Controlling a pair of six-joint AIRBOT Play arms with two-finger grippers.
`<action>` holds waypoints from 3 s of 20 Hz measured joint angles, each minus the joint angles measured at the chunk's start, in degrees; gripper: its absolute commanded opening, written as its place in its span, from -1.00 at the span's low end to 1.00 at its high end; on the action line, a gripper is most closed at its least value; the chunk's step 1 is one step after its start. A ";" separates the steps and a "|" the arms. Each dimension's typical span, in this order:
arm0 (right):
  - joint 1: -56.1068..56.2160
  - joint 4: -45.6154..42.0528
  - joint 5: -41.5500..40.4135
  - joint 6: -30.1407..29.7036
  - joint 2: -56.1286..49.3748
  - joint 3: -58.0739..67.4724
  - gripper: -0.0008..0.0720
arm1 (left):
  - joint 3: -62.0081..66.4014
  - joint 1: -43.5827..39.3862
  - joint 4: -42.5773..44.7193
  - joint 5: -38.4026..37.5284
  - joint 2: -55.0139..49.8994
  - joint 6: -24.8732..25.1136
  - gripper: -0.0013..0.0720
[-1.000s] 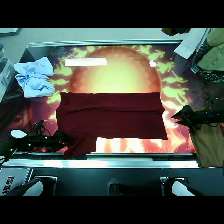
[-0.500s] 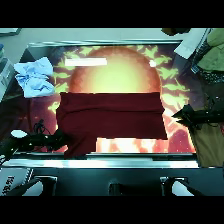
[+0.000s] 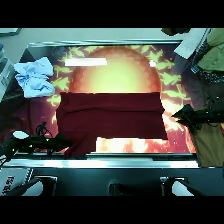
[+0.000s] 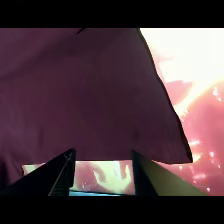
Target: Fold the clothes and pants, and hang the long-sleeved shirts on hangers.
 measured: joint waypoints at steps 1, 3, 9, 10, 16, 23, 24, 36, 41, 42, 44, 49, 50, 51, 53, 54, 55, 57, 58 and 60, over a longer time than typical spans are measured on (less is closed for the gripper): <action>0.00 0.00 -0.79 -0.39 0.00 0.00 0.15 | -0.02 0.00 -0.02 -0.11 0.00 0.04 -0.92; 0.00 -0.42 -1.77 -0.87 -0.02 -0.02 0.17 | -0.07 0.00 -0.02 -0.15 0.00 0.09 -0.92; 0.00 -3.02 -3.32 -2.25 -4.87 -1.38 0.17 | -0.07 0.00 -0.07 -0.15 0.00 0.96 -0.92; 0.00 -3.43 -3.54 -2.62 -6.05 -2.08 0.17 | -0.07 0.00 -0.07 -0.13 0.00 0.98 -0.92; 0.00 -6.67 -0.42 -4.79 -9.05 -6.56 0.17 | -0.07 0.00 -0.11 0.09 0.00 1.57 -0.92; 0.00 -6.19 2.19 -6.05 -10.29 -10.38 0.17 | -0.09 0.00 -0.13 0.70 0.00 1.77 -0.92; 0.00 -5.73 2.67 -6.43 -10.34 -10.82 0.17 | -0.09 0.00 -0.13 0.70 0.00 1.79 -0.92; 6.54 -3.80 7.50 -7.37 -10.78 -12.24 -0.89 | -0.04 0.20 -0.04 0.74 0.07 2.86 -0.92; 7.26 -5.01 4.02 -6.71 -8.07 -12.24 -0.89 | 2.01 5.05 1.64 -2.49 2.91 2.99 -0.92; 7.32 -5.90 3.08 -6.05 -6.78 -12.24 -0.89 | 2.64 6.69 2.29 -4.11 4.17 2.80 -0.92; 7.37 -8.15 0.87 -4.50 -3.26 -12.26 -0.89 | 3.96 9.97 3.56 -7.82 7.48 2.38 -0.92; 7.39 -11.63 -4.22 -1.11 7.10 -12.24 -0.89 | 6.36 12.81 5.57 -15.13 15.30 -1.27 -0.93; 7.39 -11.61 -4.48 -0.76 8.28 -12.22 -0.89 | 7.23 12.55 5.75 -15.78 15.96 -1.60 -0.93; 7.39 -11.34 -4.44 -0.76 9.03 -12.17 -0.89 | 8.52 12.02 5.86 -16.11 16.22 -1.97 -0.93; 7.41 -9.81 -3.91 -0.83 9.05 -11.80 -0.89 | 12.00 10.21 5.99 -15.74 15.28 -2.54 -0.93; 7.43 -8.92 -3.23 -1.33 8.39 -11.30 -0.89 | 14.14 9.01 6.08 -15.08 13.97 -2.56 -0.93; 7.48 -8.02 -2.67 -1.90 7.34 -10.47 -0.89 | 16.72 7.56 6.12 -14.34 11.89 -2.58 -0.93; 8.17 -6.29 -1.75 -2.82 3.96 -7.67 -0.89 | 22.34 4.70 6.29 -13.29 6.25 -2.60 -0.93; 9.11 -5.95 -1.09 -3.15 1.86 -5.84 -0.89 | 25.33 3.32 6.43 -13.00 2.97 -2.47 -0.93; 12.20 -6.23 0.13 -3.26 -3.41 -1.03 -0.89 | 31.95 0.85 6.56 -12.70 -4.28 -2.05 -0.93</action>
